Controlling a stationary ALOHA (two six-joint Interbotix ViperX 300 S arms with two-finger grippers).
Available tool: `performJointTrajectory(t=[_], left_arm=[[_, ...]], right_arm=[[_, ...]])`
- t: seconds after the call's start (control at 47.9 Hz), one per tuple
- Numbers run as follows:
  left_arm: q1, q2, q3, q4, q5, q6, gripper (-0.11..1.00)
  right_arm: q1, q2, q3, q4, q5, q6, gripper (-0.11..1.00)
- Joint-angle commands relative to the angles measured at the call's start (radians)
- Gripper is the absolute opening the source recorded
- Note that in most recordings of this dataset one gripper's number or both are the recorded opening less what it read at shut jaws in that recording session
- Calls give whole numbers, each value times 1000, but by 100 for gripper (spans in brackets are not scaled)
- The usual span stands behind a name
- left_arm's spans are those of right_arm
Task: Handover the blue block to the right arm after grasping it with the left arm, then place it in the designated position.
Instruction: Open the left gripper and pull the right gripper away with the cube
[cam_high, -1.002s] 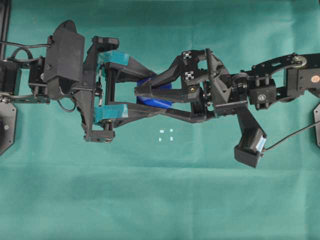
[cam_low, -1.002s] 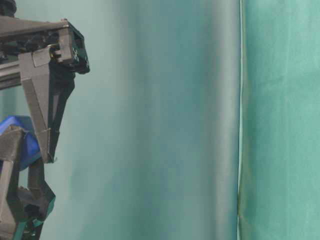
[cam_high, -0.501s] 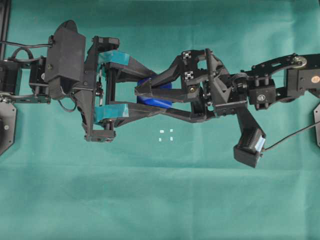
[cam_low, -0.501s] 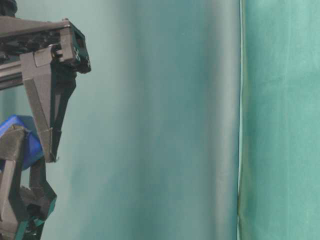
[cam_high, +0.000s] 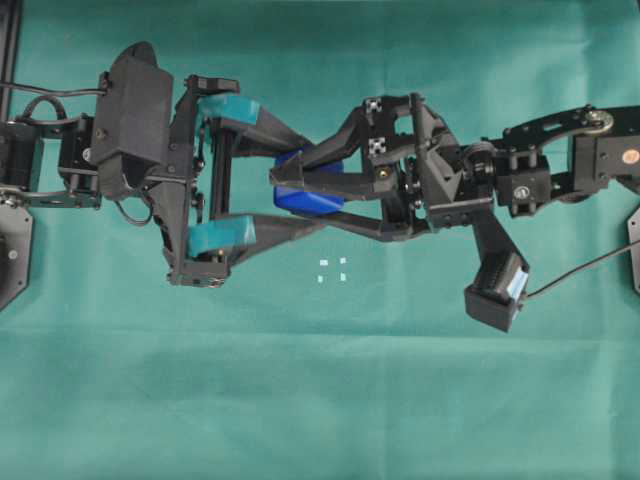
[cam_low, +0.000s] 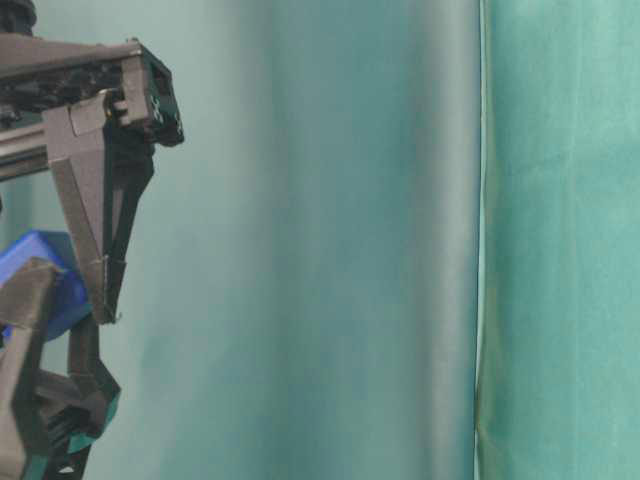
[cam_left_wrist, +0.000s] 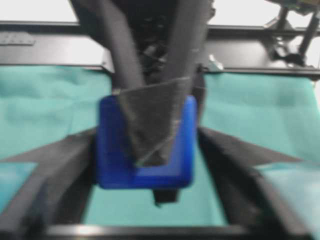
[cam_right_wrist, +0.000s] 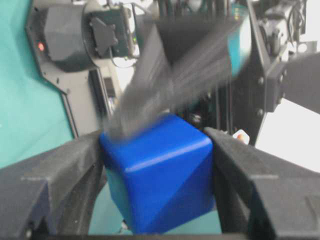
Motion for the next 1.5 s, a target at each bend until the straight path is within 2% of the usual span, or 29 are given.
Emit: performJointTrajectory(t=[0.0,0.063,0.104,0.543,1.107,1.483], left_arm=[[-3,-18,-14,0,-2,0,89],[-3,-21,-11,0,5,2,98],[-3,-25,-9,0,8,2,100],[-2,-37,-3,0,32,0,100],[3,-186,107,0,58,-2,100],[12,-178,101,0,58,-2,100]], right_arm=[[-2,-15,-23,5,-5,3,64],[-2,-15,-23,5,-5,3,64],[-2,-15,-23,5,-3,3,64],[3,-18,-20,5,-3,3,64],[6,-140,95,12,49,14,64],[8,-156,109,14,52,40,64]])
